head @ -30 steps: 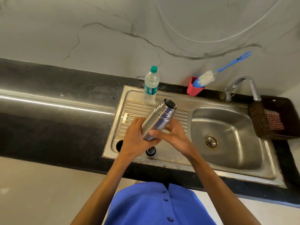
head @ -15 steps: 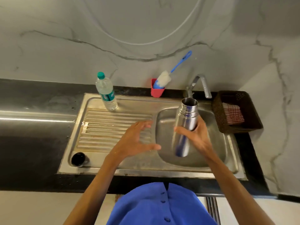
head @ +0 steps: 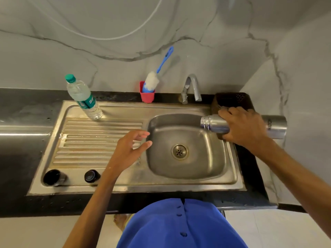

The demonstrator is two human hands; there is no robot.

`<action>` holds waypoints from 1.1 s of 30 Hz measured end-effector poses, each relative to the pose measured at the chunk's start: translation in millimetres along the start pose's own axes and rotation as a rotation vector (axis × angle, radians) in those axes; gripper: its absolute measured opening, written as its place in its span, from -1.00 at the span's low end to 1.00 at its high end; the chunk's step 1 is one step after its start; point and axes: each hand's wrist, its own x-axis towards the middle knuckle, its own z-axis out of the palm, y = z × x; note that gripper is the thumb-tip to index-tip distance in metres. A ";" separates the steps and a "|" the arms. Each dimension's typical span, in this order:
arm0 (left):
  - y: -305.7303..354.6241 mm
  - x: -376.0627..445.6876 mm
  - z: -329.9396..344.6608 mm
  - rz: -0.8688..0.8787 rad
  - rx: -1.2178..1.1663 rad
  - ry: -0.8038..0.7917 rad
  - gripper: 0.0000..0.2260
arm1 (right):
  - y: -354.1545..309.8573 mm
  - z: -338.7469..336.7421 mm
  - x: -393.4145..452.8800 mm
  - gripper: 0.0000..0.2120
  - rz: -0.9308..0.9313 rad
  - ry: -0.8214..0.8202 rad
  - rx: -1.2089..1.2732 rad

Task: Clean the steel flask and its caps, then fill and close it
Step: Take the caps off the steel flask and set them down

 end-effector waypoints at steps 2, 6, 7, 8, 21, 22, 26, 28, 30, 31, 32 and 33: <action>2.9 0.9 5.1 -0.004 0.000 0.003 -0.77 | 1.7 -2.4 3.3 -0.43 -0.051 -0.045 -0.117; 7.8 1.6 11.7 -0.014 -0.013 0.003 -0.81 | -4.9 -10.8 8.2 -0.50 -0.105 -0.098 -0.250; 8.3 1.4 12.4 -0.012 -0.011 0.004 -0.81 | -7.3 -13.7 9.1 -0.52 -0.114 -0.101 -0.287; 8.4 1.1 12.9 -0.008 -0.007 0.004 -0.82 | -9.1 -15.9 9.8 -0.52 -0.124 -0.107 -0.319; 8.5 -8.3 5.3 -0.025 0.014 -0.020 -0.86 | -19.3 -24.9 19.2 -0.50 -0.198 -0.141 -0.444; 8.9 -8.4 4.9 -0.027 0.014 -0.021 -0.86 | -19.5 -25.2 20.0 -0.50 -0.194 -0.146 -0.433; 13.8 -11.3 5.4 -0.044 -0.008 -0.029 -0.86 | -18.3 -24.9 23.1 -0.50 -0.150 -0.156 -0.266; 17.8 -13.3 6.5 -0.056 -0.038 -0.047 -0.86 | -19.1 -26.6 24.9 -0.45 -0.092 -0.180 -0.092; 25.6 -15.8 9.8 -0.053 -0.078 -0.061 -0.85 | -23.9 -28.1 22.4 -0.37 -0.027 -0.168 0.068; 32.6 -16.6 11.9 -0.045 -0.095 -0.053 -0.83 | -28.8 -29.1 19.4 -0.33 0.009 -0.139 0.174; 41.2 -17.1 15.2 -0.042 -0.118 -0.040 -0.78 | -35.4 -30.2 14.8 -0.31 0.050 -0.107 0.307; 50.3 -16.9 18.1 -0.049 -0.146 -0.027 -0.69 | -44.3 -31.5 10.5 -0.30 0.084 -0.070 0.454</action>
